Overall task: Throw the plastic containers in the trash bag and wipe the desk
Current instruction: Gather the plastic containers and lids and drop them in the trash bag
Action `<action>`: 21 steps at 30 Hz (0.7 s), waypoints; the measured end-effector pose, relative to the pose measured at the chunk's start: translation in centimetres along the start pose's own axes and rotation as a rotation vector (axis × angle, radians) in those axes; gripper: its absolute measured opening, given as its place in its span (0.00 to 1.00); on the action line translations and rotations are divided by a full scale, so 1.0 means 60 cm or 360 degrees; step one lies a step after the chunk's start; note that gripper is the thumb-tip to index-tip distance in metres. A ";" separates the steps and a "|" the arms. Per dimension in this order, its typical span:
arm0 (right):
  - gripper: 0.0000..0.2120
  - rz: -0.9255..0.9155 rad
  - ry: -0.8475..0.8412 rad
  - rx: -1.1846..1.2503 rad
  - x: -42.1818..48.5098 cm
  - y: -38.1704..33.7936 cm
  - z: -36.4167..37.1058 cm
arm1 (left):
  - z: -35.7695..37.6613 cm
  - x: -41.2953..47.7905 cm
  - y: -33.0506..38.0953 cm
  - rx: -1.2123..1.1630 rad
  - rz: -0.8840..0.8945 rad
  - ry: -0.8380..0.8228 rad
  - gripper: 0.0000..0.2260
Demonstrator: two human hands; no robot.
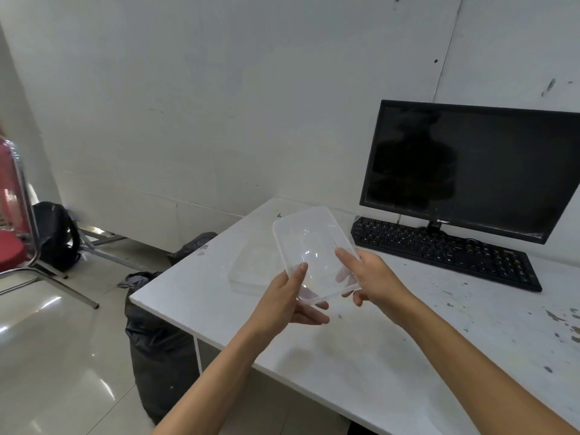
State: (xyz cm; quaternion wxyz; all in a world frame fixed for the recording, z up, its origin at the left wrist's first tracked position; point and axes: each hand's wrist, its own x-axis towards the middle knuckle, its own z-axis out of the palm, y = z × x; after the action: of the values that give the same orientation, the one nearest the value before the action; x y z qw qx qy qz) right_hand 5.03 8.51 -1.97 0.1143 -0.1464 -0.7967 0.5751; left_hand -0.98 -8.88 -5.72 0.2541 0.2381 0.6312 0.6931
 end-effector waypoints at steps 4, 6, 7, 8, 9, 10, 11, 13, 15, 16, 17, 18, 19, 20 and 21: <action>0.16 -0.0142 -0.0060 -0.0028 0.000 -0.025 0.038 | -0.035 -0.027 0.015 0.0042 0.0031 0.0096 0.15; 0.16 -0.0195 -0.0128 -0.0056 0.003 -0.036 0.052 | -0.058 -0.040 0.025 0.0075 0.0073 0.0200 0.14; 0.16 -0.0198 -0.0211 -0.0055 0.007 -0.042 0.062 | -0.074 -0.044 0.033 0.0042 0.0091 0.0304 0.15; 0.15 -0.0178 -0.0311 -0.0060 0.010 -0.048 0.070 | -0.089 -0.046 0.042 -0.0037 0.0111 0.0417 0.17; 0.15 -0.0151 -0.0413 -0.0066 0.011 -0.053 0.079 | -0.101 -0.050 0.053 -0.0115 0.0135 0.0515 0.18; 0.15 -0.0132 -0.0494 -0.0062 0.015 -0.058 0.093 | -0.117 -0.055 0.062 -0.0151 0.0167 0.0595 0.18; 0.17 -0.0120 -0.0531 -0.0028 0.018 -0.065 0.105 | -0.128 -0.058 0.069 -0.0131 0.0188 0.0630 0.18; 0.21 -0.0109 -0.0499 0.0097 0.025 -0.078 0.132 | -0.145 -0.064 0.075 -0.0031 0.0185 0.0597 0.18; 0.23 -0.0123 -0.0418 0.0161 0.034 -0.091 0.156 | -0.156 -0.068 0.072 -0.0001 0.0160 0.0534 0.17; 0.23 -0.0132 -0.0398 0.0144 0.038 -0.095 0.164 | -0.158 -0.068 0.071 -0.0038 0.0150 0.0531 0.17; 0.23 -0.0133 -0.0402 0.0117 0.044 -0.097 0.176 | -0.166 -0.066 0.070 -0.0088 0.0142 0.0562 0.18; 0.23 -0.0128 -0.0410 0.0092 0.050 -0.098 0.185 | -0.173 -0.062 0.068 -0.0120 0.0141 0.0603 0.19; 0.22 -0.0117 -0.0419 0.0080 0.057 -0.098 0.193 | -0.183 -0.055 0.067 -0.0127 0.0145 0.0654 0.19; 0.22 -0.0102 -0.0443 0.0080 0.064 -0.097 0.198 | -0.192 -0.048 0.066 -0.0136 0.0158 0.0704 0.20; 0.21 -0.0086 -0.0498 0.0079 0.070 -0.097 0.200 | -0.202 -0.040 0.065 -0.0170 0.0181 0.0758 0.20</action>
State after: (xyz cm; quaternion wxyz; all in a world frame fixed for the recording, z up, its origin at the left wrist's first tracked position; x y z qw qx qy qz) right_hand -3.69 -2.30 -0.15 0.0078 -0.0306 -0.7939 0.6072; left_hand -7.28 -19.88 -2.96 0.0710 0.0894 0.6214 0.7751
